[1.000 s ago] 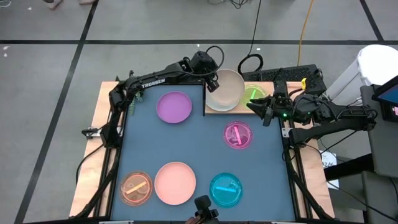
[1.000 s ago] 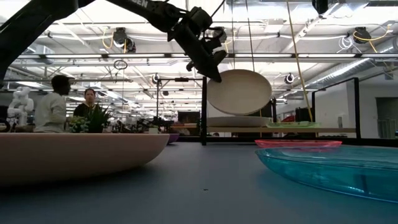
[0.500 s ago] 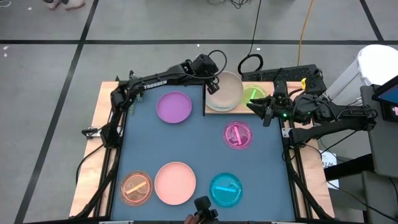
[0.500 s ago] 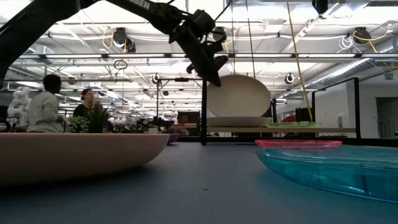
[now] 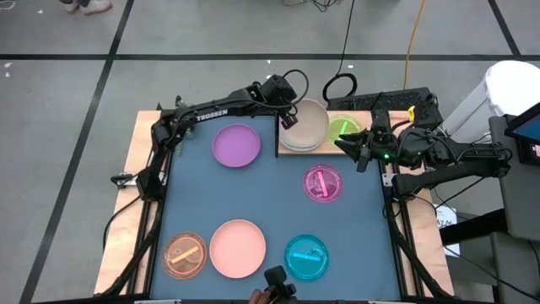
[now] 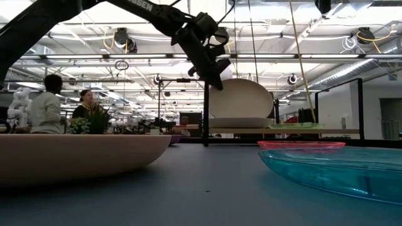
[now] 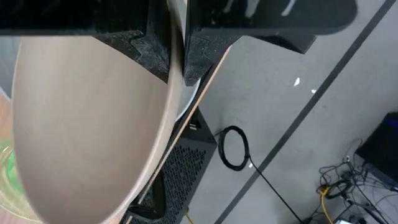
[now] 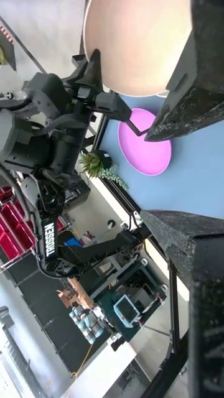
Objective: Place and stack plates onto a shelf
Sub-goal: Stack the white plate on top of the gray plate on the shelf, then adjust the plates on the shelf
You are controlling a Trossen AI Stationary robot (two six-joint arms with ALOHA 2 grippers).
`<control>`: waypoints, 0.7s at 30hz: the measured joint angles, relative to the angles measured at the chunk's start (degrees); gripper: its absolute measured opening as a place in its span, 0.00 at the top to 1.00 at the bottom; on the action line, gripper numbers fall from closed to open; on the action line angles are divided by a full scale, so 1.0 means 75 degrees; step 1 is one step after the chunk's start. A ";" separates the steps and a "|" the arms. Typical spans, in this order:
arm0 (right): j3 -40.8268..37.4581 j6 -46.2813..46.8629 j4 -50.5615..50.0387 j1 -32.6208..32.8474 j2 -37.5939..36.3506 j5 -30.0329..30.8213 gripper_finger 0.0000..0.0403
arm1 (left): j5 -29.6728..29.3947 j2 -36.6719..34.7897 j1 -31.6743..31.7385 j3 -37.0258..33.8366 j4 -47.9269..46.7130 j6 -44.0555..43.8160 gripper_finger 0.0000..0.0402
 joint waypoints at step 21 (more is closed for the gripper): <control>0.0000 -0.0121 0.0000 -0.0003 0.0000 0.0009 0.58 | -0.0318 0.0115 0.0000 0.0000 0.0205 -0.0024 0.68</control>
